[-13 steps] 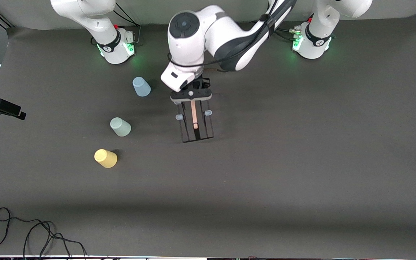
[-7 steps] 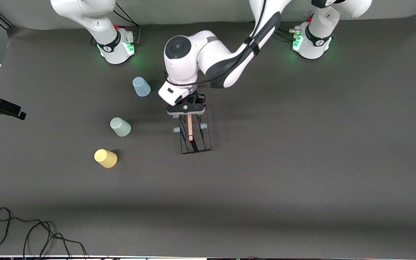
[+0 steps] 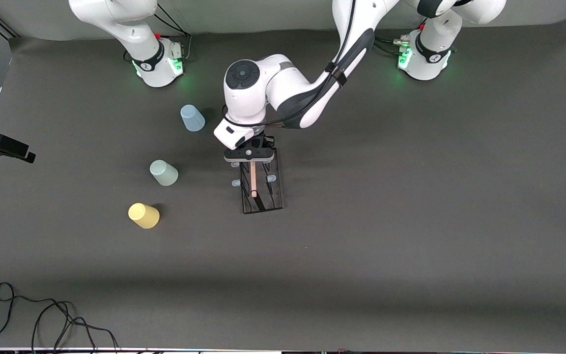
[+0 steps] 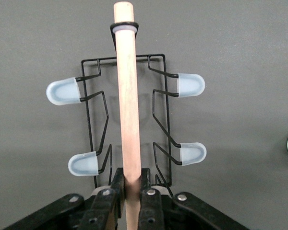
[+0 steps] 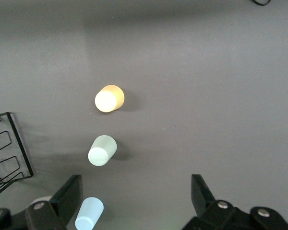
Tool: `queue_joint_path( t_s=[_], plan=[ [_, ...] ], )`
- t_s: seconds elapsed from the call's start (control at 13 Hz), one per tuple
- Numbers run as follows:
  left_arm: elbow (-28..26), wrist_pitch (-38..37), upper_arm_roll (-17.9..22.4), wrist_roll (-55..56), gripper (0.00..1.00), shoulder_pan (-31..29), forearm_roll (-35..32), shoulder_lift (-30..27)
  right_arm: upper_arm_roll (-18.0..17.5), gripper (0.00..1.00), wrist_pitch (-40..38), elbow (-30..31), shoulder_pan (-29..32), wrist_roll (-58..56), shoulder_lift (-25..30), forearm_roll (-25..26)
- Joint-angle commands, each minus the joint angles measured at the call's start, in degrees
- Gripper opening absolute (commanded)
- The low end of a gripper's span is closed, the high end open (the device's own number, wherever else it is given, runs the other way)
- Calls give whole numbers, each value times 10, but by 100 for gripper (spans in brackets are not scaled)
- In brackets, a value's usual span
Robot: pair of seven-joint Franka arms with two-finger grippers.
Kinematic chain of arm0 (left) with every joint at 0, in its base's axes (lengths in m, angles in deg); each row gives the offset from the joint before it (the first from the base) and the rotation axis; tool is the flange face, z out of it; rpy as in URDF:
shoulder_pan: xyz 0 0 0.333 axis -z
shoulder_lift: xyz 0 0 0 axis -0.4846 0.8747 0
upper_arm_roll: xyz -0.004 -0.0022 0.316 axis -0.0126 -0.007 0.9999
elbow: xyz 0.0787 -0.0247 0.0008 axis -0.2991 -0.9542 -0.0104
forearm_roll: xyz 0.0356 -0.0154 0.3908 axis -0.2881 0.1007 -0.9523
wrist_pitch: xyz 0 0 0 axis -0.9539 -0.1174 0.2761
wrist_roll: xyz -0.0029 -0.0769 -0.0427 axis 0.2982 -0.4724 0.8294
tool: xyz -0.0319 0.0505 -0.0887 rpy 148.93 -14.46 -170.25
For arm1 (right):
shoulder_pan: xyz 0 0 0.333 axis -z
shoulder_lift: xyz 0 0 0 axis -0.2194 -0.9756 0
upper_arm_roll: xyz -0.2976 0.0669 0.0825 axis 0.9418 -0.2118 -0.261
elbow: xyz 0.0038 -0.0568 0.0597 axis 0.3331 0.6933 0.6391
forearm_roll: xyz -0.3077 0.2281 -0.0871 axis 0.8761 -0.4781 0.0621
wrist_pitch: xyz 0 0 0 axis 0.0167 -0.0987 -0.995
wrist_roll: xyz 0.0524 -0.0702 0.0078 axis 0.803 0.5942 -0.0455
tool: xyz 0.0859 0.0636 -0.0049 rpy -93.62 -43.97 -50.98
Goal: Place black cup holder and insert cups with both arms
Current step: 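Lower the wire rack onto the table and open the left gripper, then raise the left gripper away while the right gripper grasps the green cup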
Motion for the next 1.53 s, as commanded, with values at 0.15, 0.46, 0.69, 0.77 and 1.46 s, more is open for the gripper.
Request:
queue_joint_path(
  t_s=[0.15,0.46,0.69,0.77,1.46],
  plan=[
    [15,-2,11,-7,100,4,-9,-12,3,100,-7,-7,-3,-10,-1,6],
    [18,-107,6,-83,100,-65,6,-83,2,100,-7,-5,-4,-12,0,5],
    [14,-251,9,-214,100,-155,48,-181,2,98,-6,10,-7,2,7,-5],
    [12,-294,10,-261,100,-188,49,-206,2,98,-6,22,-14,18,14,-7],
    [-158,-334,14,-551,100,-444,19,-369,2,100,320,383,-126,240,138,-7]
  ],
)
